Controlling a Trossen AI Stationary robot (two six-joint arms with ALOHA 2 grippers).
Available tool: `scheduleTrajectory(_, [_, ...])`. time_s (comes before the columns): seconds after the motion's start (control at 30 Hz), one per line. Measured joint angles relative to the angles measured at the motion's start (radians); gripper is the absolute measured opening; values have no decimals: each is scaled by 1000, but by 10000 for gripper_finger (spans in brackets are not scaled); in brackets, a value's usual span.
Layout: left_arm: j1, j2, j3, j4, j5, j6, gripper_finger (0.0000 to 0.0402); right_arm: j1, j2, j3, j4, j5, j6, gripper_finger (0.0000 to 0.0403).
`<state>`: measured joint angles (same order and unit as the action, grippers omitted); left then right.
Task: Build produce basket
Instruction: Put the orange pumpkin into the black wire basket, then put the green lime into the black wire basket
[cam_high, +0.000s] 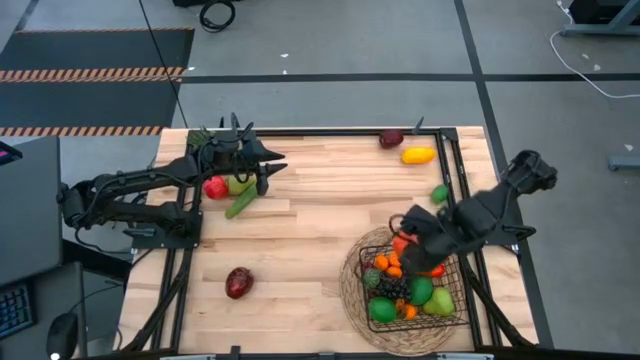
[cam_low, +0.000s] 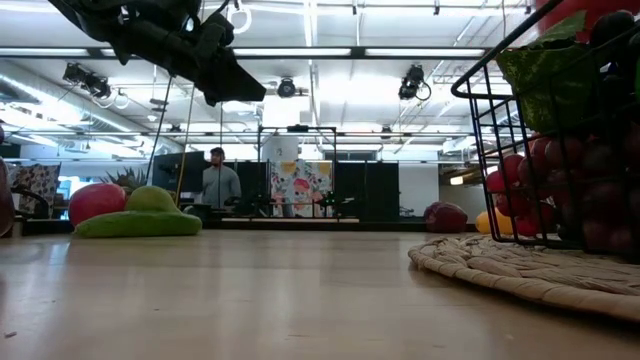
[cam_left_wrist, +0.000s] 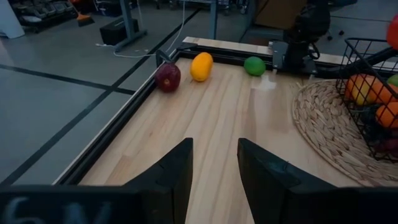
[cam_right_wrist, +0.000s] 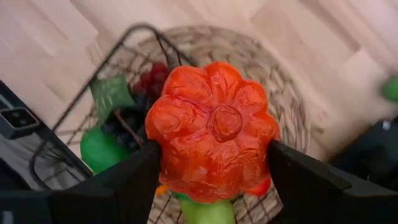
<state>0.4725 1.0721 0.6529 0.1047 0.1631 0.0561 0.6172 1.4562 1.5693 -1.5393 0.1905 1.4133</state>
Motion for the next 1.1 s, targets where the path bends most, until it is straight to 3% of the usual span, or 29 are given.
scheduleTrajectory(0.23, [-2,0,0,0,-1,-14,132,94,59,-48,-33,-53,119,288])
scheduleTrajectory(0.57, [-34,2,0,1,0,-13,132,108,55,-87,-33,-39,101,320])
scheduleTrajectory(0.9, [-34,2,0,2,-1,-19,132,72,55,-87,-32,63,27,358])
scheduleTrajectory(1.1, [-35,2,0,2,-1,-32,132,-58,55,-87,-32,192,-126,354])
